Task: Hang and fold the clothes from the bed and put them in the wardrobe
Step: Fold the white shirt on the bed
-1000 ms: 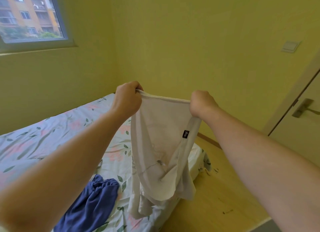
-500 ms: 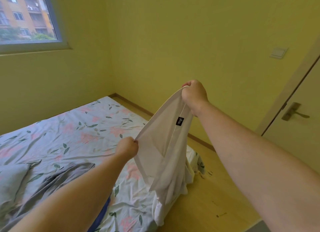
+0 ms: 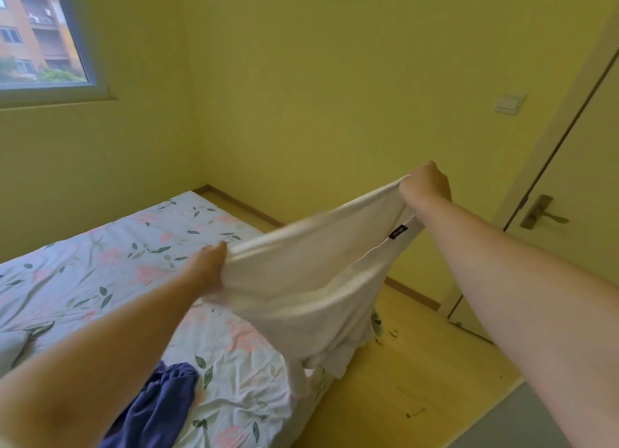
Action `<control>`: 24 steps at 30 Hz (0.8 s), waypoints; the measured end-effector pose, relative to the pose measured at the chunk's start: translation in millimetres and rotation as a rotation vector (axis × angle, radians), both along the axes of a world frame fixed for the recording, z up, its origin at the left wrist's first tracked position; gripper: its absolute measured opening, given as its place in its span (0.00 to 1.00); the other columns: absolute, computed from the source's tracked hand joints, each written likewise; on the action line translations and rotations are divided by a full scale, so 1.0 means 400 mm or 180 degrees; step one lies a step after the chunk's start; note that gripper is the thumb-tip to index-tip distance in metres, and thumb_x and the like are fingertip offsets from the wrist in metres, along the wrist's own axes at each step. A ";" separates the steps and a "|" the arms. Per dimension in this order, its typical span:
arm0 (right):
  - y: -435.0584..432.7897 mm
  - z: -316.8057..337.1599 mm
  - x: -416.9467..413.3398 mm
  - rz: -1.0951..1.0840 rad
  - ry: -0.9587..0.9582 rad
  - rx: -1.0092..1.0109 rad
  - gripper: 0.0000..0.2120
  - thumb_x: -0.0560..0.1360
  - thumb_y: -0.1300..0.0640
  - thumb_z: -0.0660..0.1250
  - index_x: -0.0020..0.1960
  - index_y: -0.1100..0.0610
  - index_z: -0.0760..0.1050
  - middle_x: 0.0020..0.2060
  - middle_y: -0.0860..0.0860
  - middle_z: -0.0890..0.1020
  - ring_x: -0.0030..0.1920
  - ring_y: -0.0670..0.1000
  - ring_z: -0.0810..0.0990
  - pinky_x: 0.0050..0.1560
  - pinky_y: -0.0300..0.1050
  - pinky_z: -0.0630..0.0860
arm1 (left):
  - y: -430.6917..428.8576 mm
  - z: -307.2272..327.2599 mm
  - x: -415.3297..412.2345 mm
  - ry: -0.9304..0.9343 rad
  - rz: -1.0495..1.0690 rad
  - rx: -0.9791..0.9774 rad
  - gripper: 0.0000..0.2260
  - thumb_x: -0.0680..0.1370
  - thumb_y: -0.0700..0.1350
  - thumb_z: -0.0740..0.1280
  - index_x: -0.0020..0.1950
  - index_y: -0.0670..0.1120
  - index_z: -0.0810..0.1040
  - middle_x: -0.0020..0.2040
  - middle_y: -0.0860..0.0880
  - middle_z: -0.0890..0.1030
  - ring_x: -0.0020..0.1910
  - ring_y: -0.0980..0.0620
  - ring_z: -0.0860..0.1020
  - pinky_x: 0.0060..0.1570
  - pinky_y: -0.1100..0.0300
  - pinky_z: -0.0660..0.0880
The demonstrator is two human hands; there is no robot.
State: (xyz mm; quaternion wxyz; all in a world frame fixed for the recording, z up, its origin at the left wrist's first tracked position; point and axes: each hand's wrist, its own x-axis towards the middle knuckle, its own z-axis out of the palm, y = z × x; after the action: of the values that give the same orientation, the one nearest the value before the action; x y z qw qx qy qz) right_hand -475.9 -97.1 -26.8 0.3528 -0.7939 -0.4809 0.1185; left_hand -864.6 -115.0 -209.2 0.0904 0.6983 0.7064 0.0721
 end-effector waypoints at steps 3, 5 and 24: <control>0.003 0.001 0.055 -0.0049 -0.0548 -0.0275 0.17 0.79 0.64 0.60 0.67 0.62 0.72 0.64 0.61 0.77 0.59 0.63 0.79 0.47 0.47 0.74 | 0.028 0.084 -0.055 0.0558 0.0461 0.0440 0.06 0.72 0.36 0.67 0.44 0.45 0.74 0.46 0.46 0.76 0.38 0.48 0.74 0.37 0.57 0.71; 0.001 -0.004 0.074 0.0011 -0.0910 -0.0382 0.12 0.78 0.67 0.60 0.60 0.63 0.75 0.58 0.62 0.80 0.47 0.61 0.79 0.33 0.42 0.71 | 0.045 0.148 -0.079 0.0767 0.0821 0.0568 0.06 0.73 0.35 0.65 0.44 0.44 0.79 0.41 0.47 0.73 0.41 0.44 0.76 0.38 0.55 0.73; -0.005 -0.048 0.075 0.0501 -0.1643 -0.1585 0.09 0.76 0.66 0.64 0.37 0.61 0.71 0.33 0.56 0.75 0.30 0.53 0.73 0.25 0.43 0.65 | 0.108 0.312 -0.173 -0.2294 0.2277 0.1260 0.13 0.79 0.35 0.59 0.55 0.39 0.82 0.47 0.41 0.77 0.42 0.42 0.75 0.48 0.48 0.80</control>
State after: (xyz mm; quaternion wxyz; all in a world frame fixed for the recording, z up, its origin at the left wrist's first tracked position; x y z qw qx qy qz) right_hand -445.8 -99.2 -46.2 0.0055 -0.8197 -0.5701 0.0545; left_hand -933.7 -71.8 -84.3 0.1634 0.3491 0.7971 0.4647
